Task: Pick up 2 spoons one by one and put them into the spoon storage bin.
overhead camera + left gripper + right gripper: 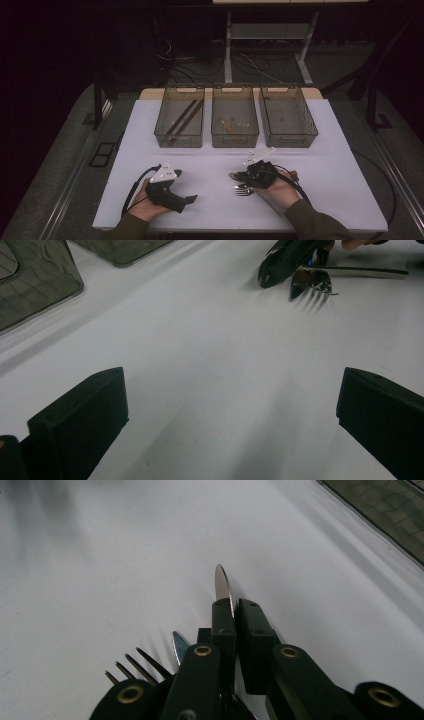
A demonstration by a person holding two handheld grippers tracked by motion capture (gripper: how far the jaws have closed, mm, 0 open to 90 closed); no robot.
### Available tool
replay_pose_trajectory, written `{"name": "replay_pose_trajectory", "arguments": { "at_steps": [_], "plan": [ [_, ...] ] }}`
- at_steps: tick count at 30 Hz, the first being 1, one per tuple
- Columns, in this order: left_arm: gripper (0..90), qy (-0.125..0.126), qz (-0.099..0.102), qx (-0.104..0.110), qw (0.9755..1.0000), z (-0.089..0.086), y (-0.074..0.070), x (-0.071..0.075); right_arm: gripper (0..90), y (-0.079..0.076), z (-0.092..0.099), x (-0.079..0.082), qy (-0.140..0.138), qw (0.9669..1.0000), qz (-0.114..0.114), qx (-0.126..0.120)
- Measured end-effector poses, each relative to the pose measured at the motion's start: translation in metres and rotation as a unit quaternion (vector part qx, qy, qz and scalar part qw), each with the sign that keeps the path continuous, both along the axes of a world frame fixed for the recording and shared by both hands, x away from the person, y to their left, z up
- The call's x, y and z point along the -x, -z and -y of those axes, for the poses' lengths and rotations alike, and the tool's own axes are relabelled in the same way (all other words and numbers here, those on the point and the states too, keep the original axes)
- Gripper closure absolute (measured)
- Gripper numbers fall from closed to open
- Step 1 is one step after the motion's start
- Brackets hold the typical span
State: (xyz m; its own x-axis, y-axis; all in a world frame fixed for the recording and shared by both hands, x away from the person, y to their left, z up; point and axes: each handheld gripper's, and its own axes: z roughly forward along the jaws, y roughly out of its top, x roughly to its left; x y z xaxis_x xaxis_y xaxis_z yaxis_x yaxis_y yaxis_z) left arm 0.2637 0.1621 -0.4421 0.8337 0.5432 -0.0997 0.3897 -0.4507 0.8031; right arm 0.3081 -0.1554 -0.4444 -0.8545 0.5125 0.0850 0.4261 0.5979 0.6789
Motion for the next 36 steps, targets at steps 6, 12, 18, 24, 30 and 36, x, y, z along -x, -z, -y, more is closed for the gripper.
{"name": "replay_pose_trajectory", "arguments": {
  "at_steps": [6,12,18,24,30,36],
  "plan": [
    [0.0,0.001,0.0,0.0,1.0,0.0,0.0,0.0,86.1,-0.002,0.001,0.0,-0.006,1.0,-0.001,0.004],
    [0.0,0.002,0.0,0.002,1.0,0.0,0.0,0.0,86.0,-0.006,0.005,-0.001,-0.006,1.0,0.002,-0.001],
    [0.0,0.004,0.0,0.005,1.0,0.001,0.0,0.0,86.0,-0.012,0.013,-0.005,0.0,0.9999,0.004,-0.011],
    [0.0,0.006,-0.003,0.011,0.9999,0.001,0.001,0.0,86.0,-0.018,0.021,-0.01,0.004,0.9998,0.01,-0.017],
    [0.0,0.006,-0.007,0.014,0.9999,0.0,0.002,-0.001,86.0,-0.024,0.025,-0.016,0.012,0.9996,0.014,-0.023],
    [0.0,0.005,-0.006,0.016,0.9998,0.0,0.002,-0.002,85.9,-0.031,0.027,-0.027,0.021,0.9991,0.018,-0.032]
  ]
}}
